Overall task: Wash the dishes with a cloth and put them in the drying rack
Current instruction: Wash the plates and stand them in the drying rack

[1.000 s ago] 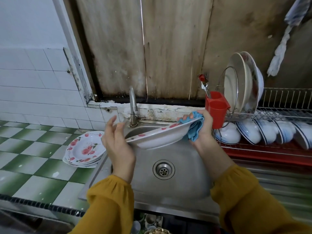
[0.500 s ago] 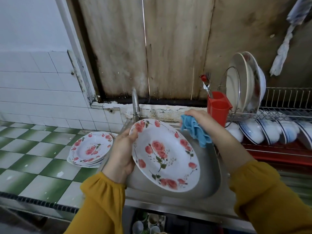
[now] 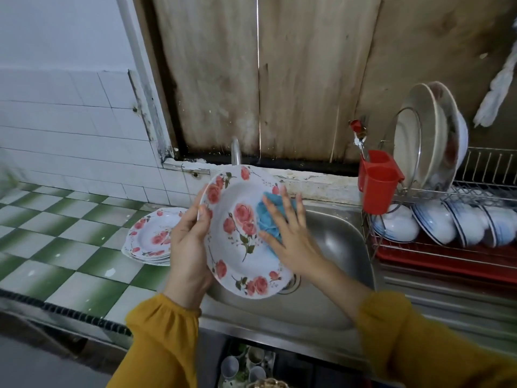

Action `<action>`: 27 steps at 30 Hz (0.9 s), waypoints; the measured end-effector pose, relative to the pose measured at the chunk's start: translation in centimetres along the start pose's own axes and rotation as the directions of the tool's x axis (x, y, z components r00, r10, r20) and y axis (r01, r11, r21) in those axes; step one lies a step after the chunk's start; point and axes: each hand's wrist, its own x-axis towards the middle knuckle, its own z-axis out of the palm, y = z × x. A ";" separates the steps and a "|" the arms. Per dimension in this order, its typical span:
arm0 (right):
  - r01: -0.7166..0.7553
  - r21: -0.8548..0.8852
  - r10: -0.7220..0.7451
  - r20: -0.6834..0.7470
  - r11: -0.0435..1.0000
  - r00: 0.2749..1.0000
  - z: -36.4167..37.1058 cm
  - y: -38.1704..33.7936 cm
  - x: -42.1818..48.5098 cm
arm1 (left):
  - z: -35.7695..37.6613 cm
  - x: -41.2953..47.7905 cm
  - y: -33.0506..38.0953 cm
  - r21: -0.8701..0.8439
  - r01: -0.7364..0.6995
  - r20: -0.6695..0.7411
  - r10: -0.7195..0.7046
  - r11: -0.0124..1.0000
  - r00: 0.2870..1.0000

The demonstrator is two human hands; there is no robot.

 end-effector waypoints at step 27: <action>0.652 -0.053 -0.632 0.194 0.757 0.750 6.1 -6.0 5.7 | -6.3 -0.1 3.0 -0.047 -0.211 -0.351 0.182 0.976 0.919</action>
